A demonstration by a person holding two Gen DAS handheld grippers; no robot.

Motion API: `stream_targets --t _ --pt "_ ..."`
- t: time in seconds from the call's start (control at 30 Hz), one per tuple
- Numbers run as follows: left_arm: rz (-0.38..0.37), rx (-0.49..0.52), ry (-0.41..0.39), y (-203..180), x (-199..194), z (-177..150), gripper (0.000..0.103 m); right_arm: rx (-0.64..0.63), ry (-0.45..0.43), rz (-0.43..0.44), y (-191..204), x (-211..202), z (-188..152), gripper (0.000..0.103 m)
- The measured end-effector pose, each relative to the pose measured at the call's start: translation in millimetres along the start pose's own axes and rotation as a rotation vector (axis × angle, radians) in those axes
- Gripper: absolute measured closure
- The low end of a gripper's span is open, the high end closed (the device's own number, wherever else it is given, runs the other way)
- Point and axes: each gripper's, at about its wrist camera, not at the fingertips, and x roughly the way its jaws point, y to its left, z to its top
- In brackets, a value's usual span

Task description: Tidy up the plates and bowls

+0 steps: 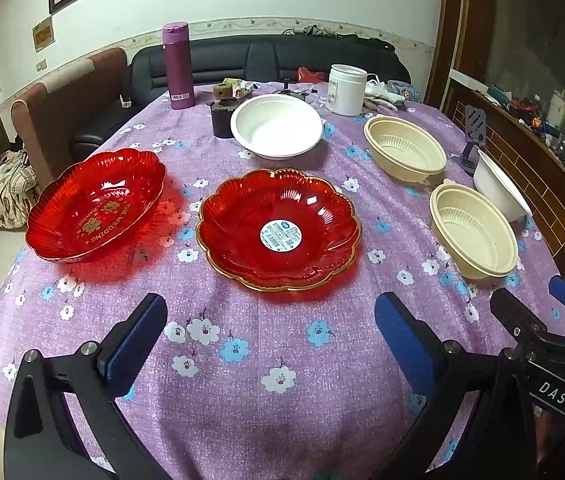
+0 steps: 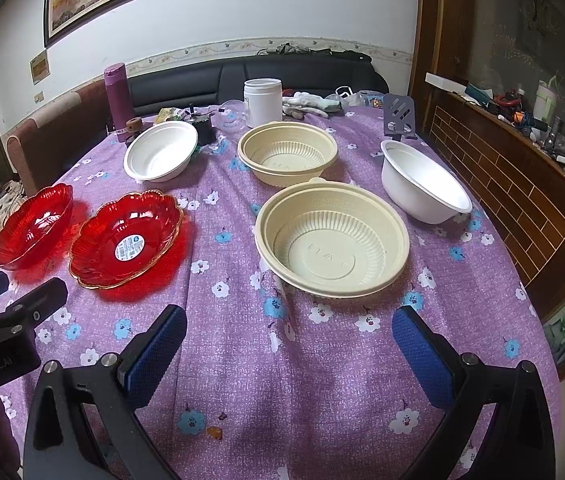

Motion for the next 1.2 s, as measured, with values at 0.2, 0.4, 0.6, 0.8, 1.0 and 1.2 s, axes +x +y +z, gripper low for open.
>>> stream_targets --t 0.2,0.4,0.6,0.8,1.0,1.2 --pt "0.0 0.0 0.004 0.7 -0.5 -0.3 0.0 -0.001 0.001 0.0 1.1 0.1 -0.2 0.0" --pt "0.0 -0.001 0.006 0.8 -0.2 -1.1 0.0 -0.006 0.003 -0.002 2.8 0.7 0.6 0.0" --pt "-0.003 -0.001 0.01 1.8 -0.8 -0.9 0.0 -0.01 0.003 -0.001 4.2 1.1 0.8 0.0" --pt "-0.005 -0.002 0.012 2.2 -0.9 -0.8 0.0 -0.01 0.003 -0.001 5.0 1.2 1.0 0.0" --pt "-0.004 -0.002 0.012 2.0 -0.9 -0.7 0.0 -0.011 0.003 0.0 5.0 1.1 0.9 0.0" --pt "-0.004 -0.001 0.013 2.0 -0.4 -0.9 0.0 -0.012 0.002 -0.003 5.1 0.9 1.0 0.0"
